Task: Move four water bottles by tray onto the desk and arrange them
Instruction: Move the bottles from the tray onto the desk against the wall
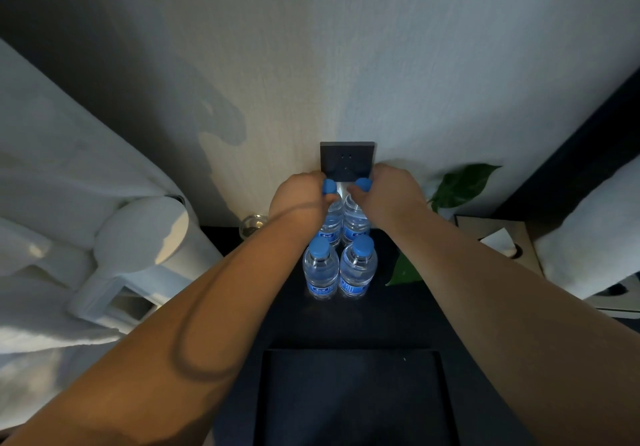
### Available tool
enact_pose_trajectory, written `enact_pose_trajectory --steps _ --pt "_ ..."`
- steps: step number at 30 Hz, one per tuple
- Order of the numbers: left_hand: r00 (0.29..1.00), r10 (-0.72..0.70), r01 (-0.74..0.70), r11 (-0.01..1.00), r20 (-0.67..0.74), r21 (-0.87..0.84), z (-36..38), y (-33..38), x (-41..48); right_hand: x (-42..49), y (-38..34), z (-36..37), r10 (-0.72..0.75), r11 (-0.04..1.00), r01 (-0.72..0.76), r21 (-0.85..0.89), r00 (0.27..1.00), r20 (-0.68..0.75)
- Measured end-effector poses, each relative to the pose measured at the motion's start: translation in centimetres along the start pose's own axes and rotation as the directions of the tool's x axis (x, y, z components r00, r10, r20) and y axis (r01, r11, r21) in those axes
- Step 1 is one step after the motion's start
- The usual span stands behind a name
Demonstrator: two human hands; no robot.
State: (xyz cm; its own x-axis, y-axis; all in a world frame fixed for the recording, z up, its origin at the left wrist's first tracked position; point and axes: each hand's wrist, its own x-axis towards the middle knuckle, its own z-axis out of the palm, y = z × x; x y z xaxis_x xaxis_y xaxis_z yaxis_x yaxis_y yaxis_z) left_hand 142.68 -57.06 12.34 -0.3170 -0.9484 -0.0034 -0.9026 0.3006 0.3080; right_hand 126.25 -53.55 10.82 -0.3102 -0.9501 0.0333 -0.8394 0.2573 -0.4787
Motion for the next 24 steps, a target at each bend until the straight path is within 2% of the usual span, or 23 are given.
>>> enact_pose_trajectory --steps 9,13,16,18,21,24 --pt "0.998 -0.054 0.051 0.995 -0.038 -0.09 -0.1 -0.3 0.0 -0.4 0.1 -0.7 0.035 0.998 -0.034 -0.054 0.999 0.021" --pt "0.993 -0.096 0.082 0.979 -0.07 -0.185 -0.4 -0.5 -1.3 -2.0 -0.2 -1.5 0.063 0.998 -0.063 0.004 0.997 -0.045" --pt "0.983 -0.133 0.104 0.971 -0.127 -0.215 -1.0 -0.4 -3.2 -4.0 -0.2 -2.2 -0.04 0.999 0.043 0.034 0.996 -0.078" --pt "0.987 -0.111 0.08 0.967 -0.116 -0.244 -1.2 -0.6 -4.9 -5.6 -0.1 -2.6 -0.148 0.989 0.148 0.004 0.986 -0.072" --pt "0.998 0.012 -0.027 0.971 -0.063 -0.239 -1.0 -1.6 -7.7 -7.8 0.4 -2.8 -0.301 0.943 0.286 -0.171 0.952 -0.063" --pt "0.992 0.09 -0.103 0.984 -0.091 -0.145 -0.4 -2.5 -9.8 -9.3 0.8 -2.7 -0.356 0.89 0.341 -0.302 0.934 0.004"
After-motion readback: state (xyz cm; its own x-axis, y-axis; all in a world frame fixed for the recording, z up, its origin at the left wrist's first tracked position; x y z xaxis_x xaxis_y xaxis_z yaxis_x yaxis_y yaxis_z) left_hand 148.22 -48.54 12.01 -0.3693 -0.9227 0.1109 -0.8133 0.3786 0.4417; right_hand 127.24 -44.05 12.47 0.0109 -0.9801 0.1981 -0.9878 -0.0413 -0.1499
